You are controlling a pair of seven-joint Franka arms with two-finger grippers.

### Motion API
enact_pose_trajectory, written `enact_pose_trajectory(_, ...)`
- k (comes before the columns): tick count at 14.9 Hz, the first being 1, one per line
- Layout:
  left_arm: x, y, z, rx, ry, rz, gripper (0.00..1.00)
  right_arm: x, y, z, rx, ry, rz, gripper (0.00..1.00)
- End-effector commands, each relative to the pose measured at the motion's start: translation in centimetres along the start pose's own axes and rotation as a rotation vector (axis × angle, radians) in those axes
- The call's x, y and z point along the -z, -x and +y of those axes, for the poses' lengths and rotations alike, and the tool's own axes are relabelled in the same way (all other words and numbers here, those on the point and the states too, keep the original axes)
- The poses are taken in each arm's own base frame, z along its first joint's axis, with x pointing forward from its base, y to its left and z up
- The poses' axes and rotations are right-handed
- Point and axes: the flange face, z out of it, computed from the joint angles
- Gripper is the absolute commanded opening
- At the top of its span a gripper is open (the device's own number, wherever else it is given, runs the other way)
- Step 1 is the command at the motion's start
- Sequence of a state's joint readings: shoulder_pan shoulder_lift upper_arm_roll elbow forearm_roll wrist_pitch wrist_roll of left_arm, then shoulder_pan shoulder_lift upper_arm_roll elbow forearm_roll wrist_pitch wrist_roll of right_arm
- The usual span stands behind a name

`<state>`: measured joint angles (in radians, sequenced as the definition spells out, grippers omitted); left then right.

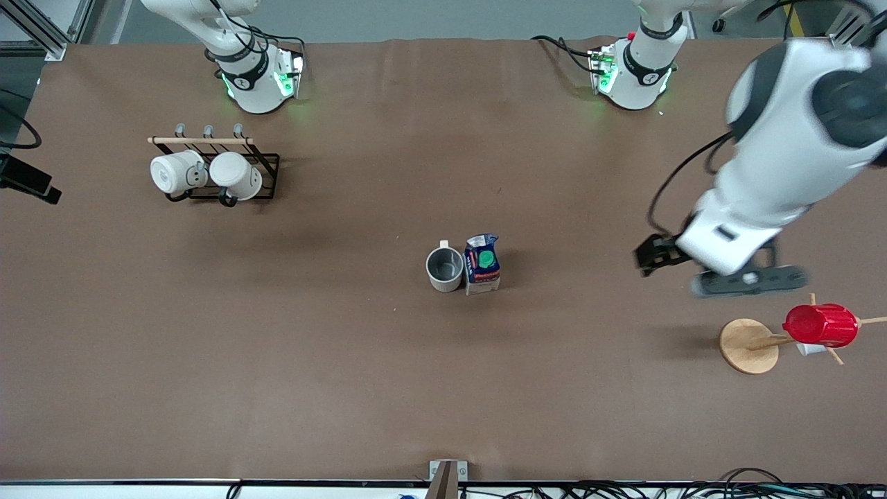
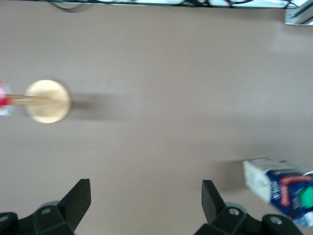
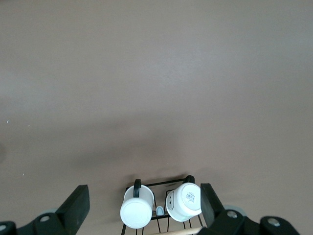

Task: Place cup and milk on table

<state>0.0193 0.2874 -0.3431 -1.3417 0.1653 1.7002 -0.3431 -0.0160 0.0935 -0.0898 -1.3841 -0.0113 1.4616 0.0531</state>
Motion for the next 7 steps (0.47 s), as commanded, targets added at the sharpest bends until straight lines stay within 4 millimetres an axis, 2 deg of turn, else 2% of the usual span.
enact_pose_trajectory(1, 4.1, 2.2, -4.4, -0.066, -0.023, -0.008, 1.00, 0.3, 0.8, -0.4, 0.014, -0.019, 0.004, 1.00)
enact_pose_trajectory(3, 5.7, 3.4, -7.9, -0.038, 0.047, -0.044, 1.00, 0.2, 0.7, -0.6, 0.018, -0.019, 0.003, 1.00)
enact_pose_trajectory(4, 6.2, 4.4, -8.8, -0.044, 0.054, -0.045, 1.00, 0.2, 0.8, -0.7, 0.021, -0.019, -0.002, 1.00)
enact_pose_trajectory(7, 5.7, 8.5, -8.0, -0.083, 0.029, -0.054, 1.00, 0.2, 0.9, -0.9, 0.022, -0.019, -0.002, 1.00)
